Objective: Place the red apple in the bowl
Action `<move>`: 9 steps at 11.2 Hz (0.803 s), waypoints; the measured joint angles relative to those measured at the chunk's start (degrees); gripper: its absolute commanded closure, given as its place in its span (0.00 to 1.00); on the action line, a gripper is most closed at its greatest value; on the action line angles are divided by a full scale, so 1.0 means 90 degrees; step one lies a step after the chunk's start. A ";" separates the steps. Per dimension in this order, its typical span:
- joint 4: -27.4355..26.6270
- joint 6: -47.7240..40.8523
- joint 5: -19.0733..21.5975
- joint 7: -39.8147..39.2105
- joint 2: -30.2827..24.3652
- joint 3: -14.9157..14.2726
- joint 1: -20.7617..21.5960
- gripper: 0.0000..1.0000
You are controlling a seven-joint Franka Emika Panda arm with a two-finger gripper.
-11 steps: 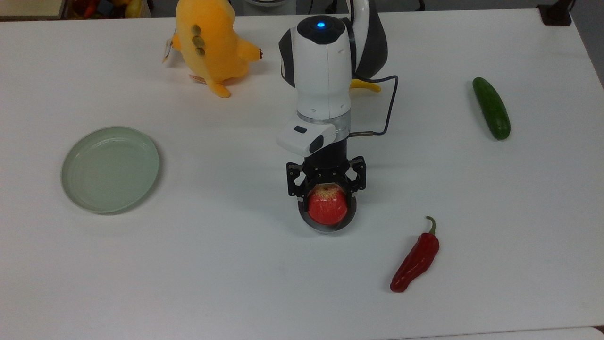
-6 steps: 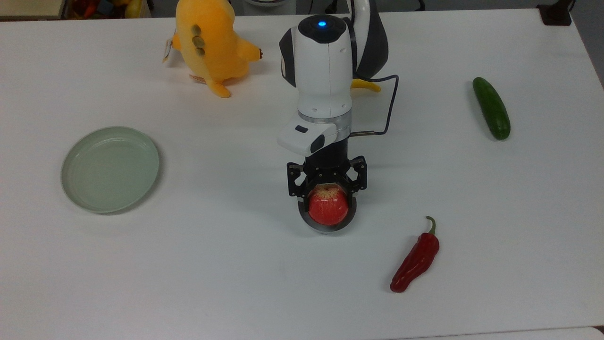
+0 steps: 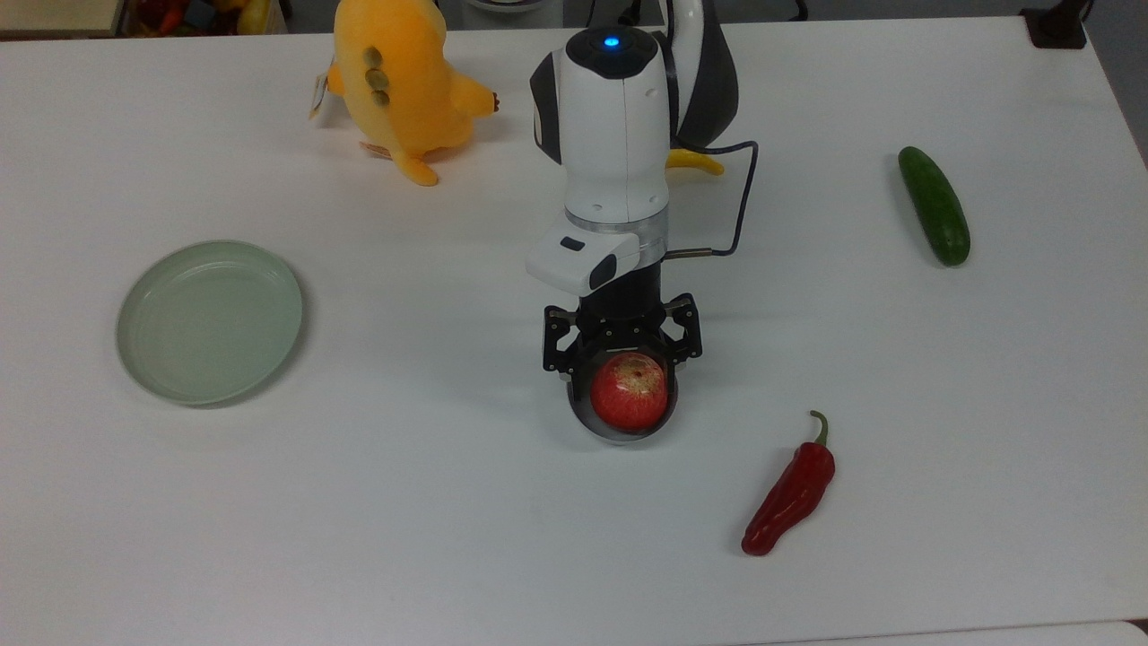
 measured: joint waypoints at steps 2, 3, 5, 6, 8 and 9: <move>0.0003 0.0000 0.0000 0.0000 -0.0021 0.0000 -0.0008 0.00; -0.0002 -0.0003 0.0000 0.0000 -0.0093 -0.0002 -0.0026 0.00; -0.0009 -0.0628 0.0000 0.0000 -0.0511 -0.0013 -0.0136 0.00; -0.0009 -0.1202 0.0000 0.0000 -0.0857 -0.0014 -0.0215 0.00; -0.0006 -0.2714 0.0000 0.0015 -0.1702 -0.0023 -0.0351 0.00; -0.0009 -0.3550 0.0001 0.0037 -0.2179 -0.0029 -0.0471 0.00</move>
